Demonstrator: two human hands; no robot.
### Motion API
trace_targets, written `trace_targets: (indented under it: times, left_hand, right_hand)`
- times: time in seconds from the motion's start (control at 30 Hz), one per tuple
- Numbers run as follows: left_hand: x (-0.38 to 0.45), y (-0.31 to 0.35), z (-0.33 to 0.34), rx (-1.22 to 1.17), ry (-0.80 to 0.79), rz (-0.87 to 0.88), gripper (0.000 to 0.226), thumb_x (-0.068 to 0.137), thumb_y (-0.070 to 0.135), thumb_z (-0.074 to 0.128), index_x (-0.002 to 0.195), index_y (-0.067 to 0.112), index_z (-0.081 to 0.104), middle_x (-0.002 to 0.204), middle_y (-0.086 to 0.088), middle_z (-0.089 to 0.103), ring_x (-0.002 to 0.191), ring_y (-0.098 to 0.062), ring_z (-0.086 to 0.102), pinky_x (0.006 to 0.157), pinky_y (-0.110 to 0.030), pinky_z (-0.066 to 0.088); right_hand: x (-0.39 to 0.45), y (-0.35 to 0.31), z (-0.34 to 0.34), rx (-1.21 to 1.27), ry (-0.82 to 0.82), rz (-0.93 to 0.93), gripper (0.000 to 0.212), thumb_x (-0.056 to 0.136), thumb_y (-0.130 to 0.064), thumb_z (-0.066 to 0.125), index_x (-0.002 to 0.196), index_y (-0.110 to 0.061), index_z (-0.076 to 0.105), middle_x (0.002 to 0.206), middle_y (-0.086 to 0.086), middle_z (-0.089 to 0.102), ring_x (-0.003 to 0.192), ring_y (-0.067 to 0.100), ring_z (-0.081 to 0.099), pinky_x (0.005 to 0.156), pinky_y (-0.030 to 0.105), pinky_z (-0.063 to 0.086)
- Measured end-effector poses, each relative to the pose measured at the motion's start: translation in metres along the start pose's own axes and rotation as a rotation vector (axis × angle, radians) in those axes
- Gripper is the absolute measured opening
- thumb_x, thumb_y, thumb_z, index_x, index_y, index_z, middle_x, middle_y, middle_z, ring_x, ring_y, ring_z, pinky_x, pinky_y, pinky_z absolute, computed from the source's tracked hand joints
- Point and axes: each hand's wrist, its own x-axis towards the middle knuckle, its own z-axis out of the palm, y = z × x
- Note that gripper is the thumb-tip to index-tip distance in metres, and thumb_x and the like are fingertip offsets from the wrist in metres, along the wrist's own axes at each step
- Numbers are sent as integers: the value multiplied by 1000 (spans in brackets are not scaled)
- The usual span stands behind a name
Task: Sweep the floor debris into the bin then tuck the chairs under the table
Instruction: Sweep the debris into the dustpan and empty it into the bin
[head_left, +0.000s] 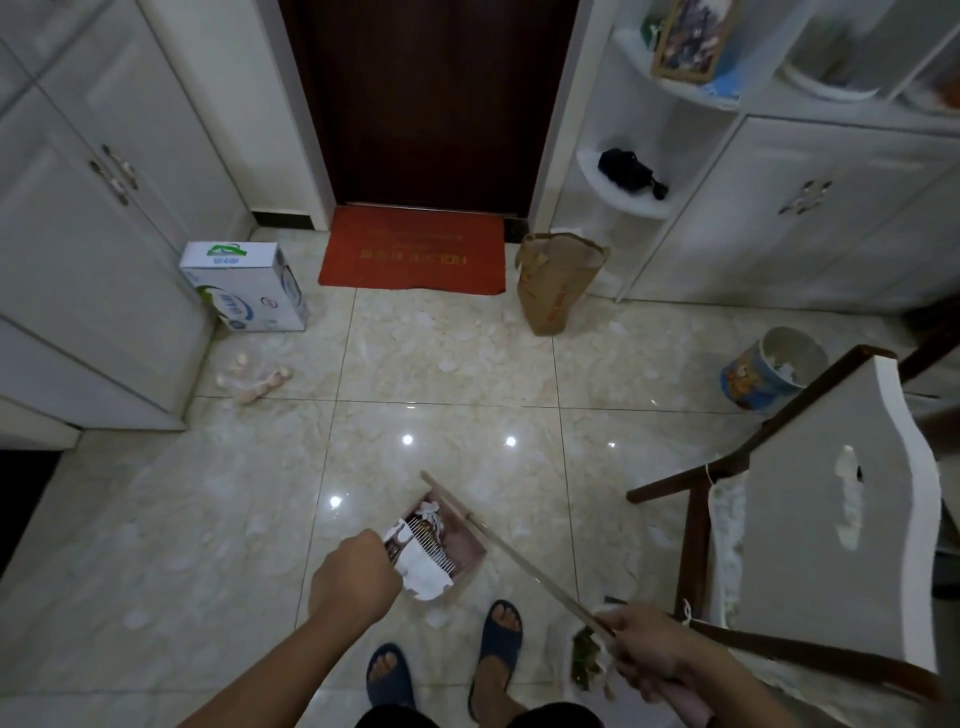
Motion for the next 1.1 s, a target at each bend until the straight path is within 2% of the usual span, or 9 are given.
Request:
trace_targets:
  times: [0.07, 0.13, 0.37, 0.6, 0.7, 0.9, 0.97, 1.0, 1.1]
  left_hand:
    - [0, -1, 0, -1, -1, 5, 10, 85, 21, 58, 82, 18, 49, 78, 3, 54, 72, -16, 59, 56, -24, 43]
    - [0, -2, 0, 0, -1, 4, 10, 84, 21, 58, 82, 17, 50, 78, 2, 54, 73, -16, 59, 58, -25, 44]
    - [2, -1, 1, 8, 11, -10, 10, 84, 19, 57, 79, 18, 49, 73, 4, 53, 71, -16, 60, 58, -25, 45]
    - [7, 1, 2, 42, 15, -33, 8, 85, 19, 58, 81, 18, 51, 72, 4, 55, 66, -14, 58, 52, -23, 42]
    - [8, 0, 2, 51, 15, -35, 8, 85, 22, 60, 84, 18, 53, 74, 4, 56, 68, -14, 60, 54, -23, 46]
    - [11, 1, 4, 52, 30, -29, 3, 84, 19, 57, 85, 17, 56, 77, 2, 60, 68, -14, 62, 54, -24, 47]
    - [11, 1, 4, 53, 36, -28, 2, 84, 19, 57, 85, 17, 56, 78, 2, 61, 69, -15, 62, 57, -25, 50]
    - [12, 1, 4, 51, 39, -26, 3, 84, 20, 57, 85, 17, 56, 78, 2, 61, 69, -15, 63, 59, -26, 52]
    - [12, -1, 3, 42, 36, -25, 6, 84, 20, 58, 81, 18, 53, 73, 4, 58, 65, -12, 60, 53, -24, 47]
  right_hand:
    - [-4, -7, -11, -43, 10, -7, 39, 87, 7, 36, 100, -11, 69, 43, -5, 49, 36, 7, 48, 37, 19, 39]
    - [-2, -16, -20, -72, 17, -14, 36, 86, 9, 39, 102, -7, 68, 42, -9, 56, 33, 2, 51, 37, 15, 40]
    - [56, -50, -23, -155, 142, 1, 29, 91, 4, 43, 113, 3, 62, 79, 21, 67, 47, 19, 56, 43, 26, 46]
    - [97, -71, 4, -189, 202, -25, 29, 94, 1, 37, 122, 3, 45, 86, 16, 54, 57, 20, 52, 43, 27, 43]
    - [98, -65, 15, -206, 186, 19, 28, 95, -2, 41, 122, 0, 43, 95, 16, 52, 61, 20, 53, 46, 27, 47]
    - [115, -4, 21, -203, -4, 94, 23, 83, -12, 66, 101, 3, 65, 91, 16, 71, 80, 27, 70, 63, 27, 52]
    - [73, -11, 17, -142, -59, 25, 15, 89, -3, 51, 94, -1, 65, 69, 11, 63, 53, 17, 61, 48, 22, 43]
    - [57, -12, 16, -76, -47, 31, 23, 90, 2, 44, 95, -2, 66, 57, 8, 53, 39, 13, 51, 40, 21, 38]
    - [31, 0, 15, 180, -53, 94, 35, 92, 1, 37, 75, -5, 67, 44, 6, 41, 31, 12, 37, 36, 17, 29]
